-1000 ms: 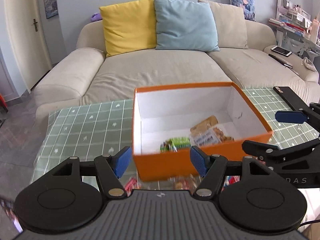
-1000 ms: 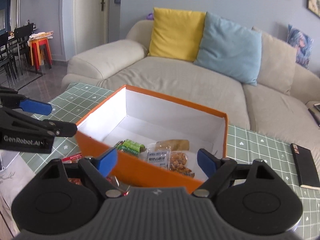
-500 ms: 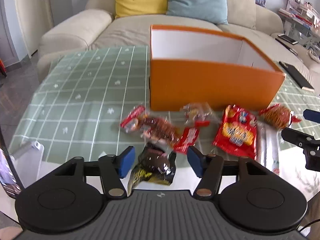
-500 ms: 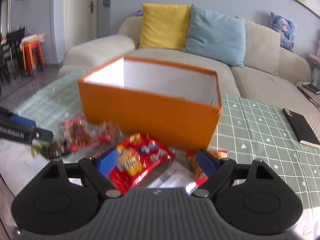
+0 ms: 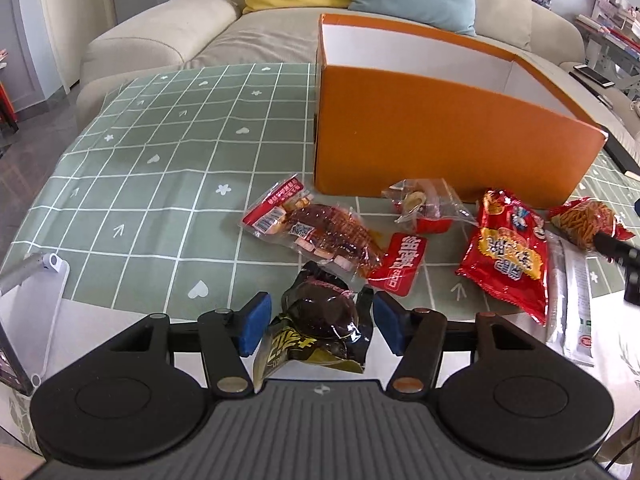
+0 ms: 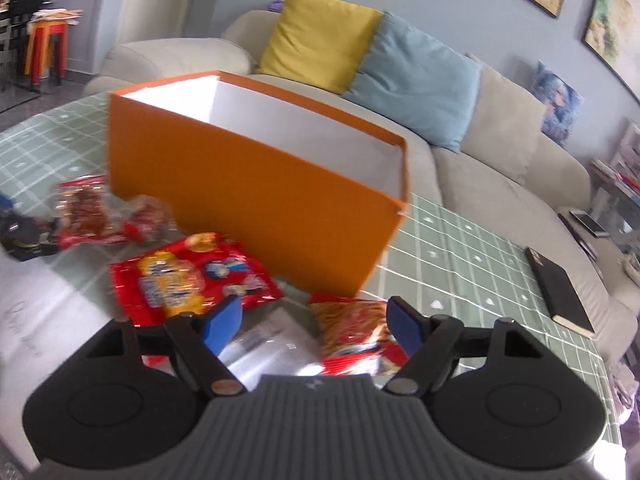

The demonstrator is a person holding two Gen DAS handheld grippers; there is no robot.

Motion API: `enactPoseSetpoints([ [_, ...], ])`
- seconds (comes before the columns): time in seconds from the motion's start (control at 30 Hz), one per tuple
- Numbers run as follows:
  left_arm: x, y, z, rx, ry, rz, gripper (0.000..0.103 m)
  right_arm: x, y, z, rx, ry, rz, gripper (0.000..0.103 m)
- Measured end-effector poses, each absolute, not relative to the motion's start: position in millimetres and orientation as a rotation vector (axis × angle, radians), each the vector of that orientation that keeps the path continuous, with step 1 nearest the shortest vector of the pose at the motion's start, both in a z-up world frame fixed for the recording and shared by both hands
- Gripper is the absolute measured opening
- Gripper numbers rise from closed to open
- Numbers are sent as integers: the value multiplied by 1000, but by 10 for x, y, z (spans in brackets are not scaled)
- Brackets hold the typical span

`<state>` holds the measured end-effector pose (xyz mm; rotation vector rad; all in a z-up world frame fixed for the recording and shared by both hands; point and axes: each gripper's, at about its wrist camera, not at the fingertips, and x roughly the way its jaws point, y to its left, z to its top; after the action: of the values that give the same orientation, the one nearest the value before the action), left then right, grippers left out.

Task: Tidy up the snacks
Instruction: 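Grasp the brown chocolate packet with the left tool while the right tool grasps the Mimi bag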

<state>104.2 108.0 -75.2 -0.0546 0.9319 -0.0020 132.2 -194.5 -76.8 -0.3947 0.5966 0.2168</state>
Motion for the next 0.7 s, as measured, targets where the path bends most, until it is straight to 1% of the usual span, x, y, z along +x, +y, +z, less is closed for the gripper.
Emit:
enactPoseSetpoints([
  [0.23, 1087, 1093, -863, -63, 947, -3, 69, 1666, -2135, -875, -339, 674, 162, 76],
  [0.33, 1112, 1085, -890, -62, 943, 2, 70, 1752, -2144, -935, -332, 697, 172, 73],
  [0.6, 1135, 1023, -926, -37, 947, 13, 71, 1837, -2124, -1072, -354, 725, 164, 73],
  [0.7, 1135, 989, -926, -29, 955, 8, 71, 1865, -2116, -1122, -369, 741, 147, 69],
])
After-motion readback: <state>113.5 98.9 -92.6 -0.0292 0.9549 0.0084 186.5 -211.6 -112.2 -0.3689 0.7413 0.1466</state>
